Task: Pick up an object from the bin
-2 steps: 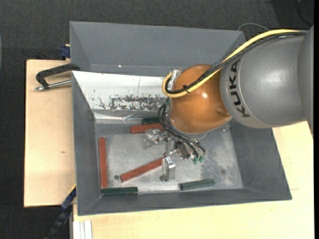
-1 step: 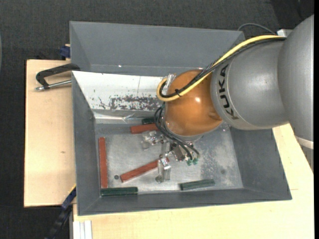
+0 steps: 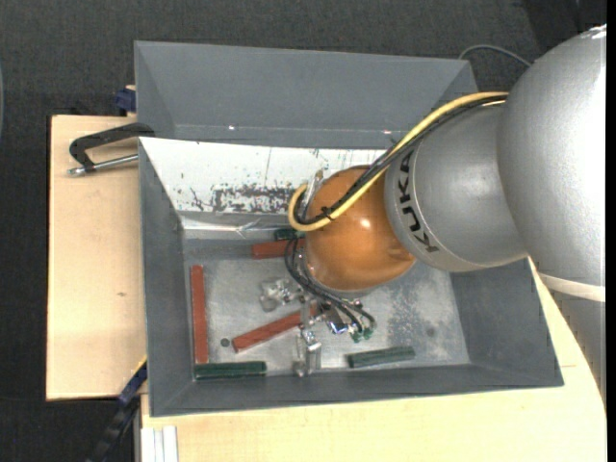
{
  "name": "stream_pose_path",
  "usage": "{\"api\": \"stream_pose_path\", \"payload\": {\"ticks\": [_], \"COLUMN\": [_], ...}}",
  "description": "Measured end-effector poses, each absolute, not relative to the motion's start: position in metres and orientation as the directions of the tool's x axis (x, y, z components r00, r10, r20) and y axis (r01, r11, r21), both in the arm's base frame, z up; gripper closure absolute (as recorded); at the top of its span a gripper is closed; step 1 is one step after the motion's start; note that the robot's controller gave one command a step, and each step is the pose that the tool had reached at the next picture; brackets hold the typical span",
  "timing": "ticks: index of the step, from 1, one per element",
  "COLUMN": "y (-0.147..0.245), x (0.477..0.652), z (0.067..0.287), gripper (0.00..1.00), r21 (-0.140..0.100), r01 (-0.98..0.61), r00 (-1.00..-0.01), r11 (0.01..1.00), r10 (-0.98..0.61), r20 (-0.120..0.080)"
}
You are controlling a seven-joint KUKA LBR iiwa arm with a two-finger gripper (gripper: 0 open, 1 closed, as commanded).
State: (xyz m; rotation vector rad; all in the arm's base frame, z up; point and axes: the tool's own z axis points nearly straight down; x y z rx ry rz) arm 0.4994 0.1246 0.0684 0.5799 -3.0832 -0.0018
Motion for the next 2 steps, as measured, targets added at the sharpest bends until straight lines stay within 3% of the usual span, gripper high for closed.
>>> {"api": "stream_pose_path", "payload": {"ticks": [1, 2], "y": [0.1291, 0.1291], "x": [0.5063, 0.5063], "z": [0.0705, 0.0705], "gripper": [1.0, 1.0], "r21": [0.001, 0.001], "r01": [-0.421, -0.422], "r00": [-0.907, -0.907], "r11": [0.907, 0.907], "r10": [-0.421, -0.422], "r20": [-0.005, -0.005]}}
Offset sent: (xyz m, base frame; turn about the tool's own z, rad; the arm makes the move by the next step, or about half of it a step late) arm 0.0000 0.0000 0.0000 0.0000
